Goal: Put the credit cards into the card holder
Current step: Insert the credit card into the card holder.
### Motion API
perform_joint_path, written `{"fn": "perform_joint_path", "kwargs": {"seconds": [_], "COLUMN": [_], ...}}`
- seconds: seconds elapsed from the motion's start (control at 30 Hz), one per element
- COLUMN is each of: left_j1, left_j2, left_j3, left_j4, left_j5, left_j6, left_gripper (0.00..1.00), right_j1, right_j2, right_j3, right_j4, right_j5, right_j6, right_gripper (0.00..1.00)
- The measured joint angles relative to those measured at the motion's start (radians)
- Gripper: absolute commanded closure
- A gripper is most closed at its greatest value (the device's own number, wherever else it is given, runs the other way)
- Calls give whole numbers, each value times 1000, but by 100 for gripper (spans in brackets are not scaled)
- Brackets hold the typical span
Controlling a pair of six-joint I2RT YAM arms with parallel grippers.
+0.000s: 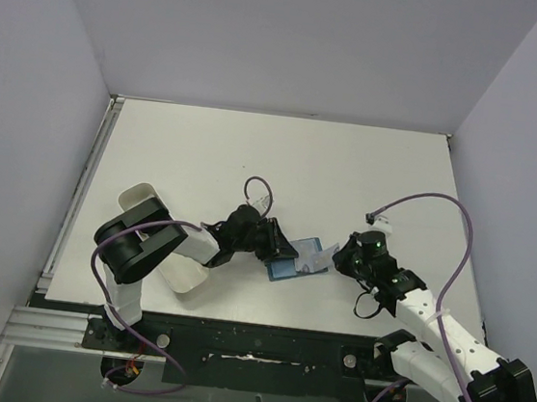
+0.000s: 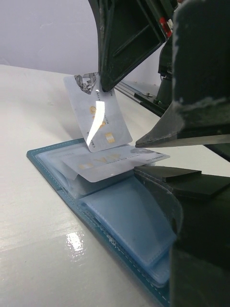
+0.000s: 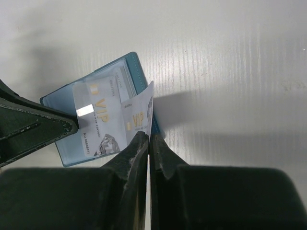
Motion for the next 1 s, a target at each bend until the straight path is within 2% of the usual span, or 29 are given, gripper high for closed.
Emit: {"fn": "perform_joint_path", "kwargs": {"seconds": [0.2, 0.77, 1.0], "left_j1": [0, 0, 0], "left_j2": [0, -33, -48], "left_j3": [0, 0, -9], "left_j4": [10, -71, -74], "left_j5": [-23, -137, -143], "left_j6": [-6, 72, 80], "left_gripper": [100, 100, 100], "right_j1": [27, 113, 125], "right_j2": [0, -41, -56], "right_j3": [0, 0, 66], "right_j4": [0, -36, -163], "right_j5": [27, 40, 72], "right_j6": [13, 64, 57], "right_gripper": [100, 100, 100]}}
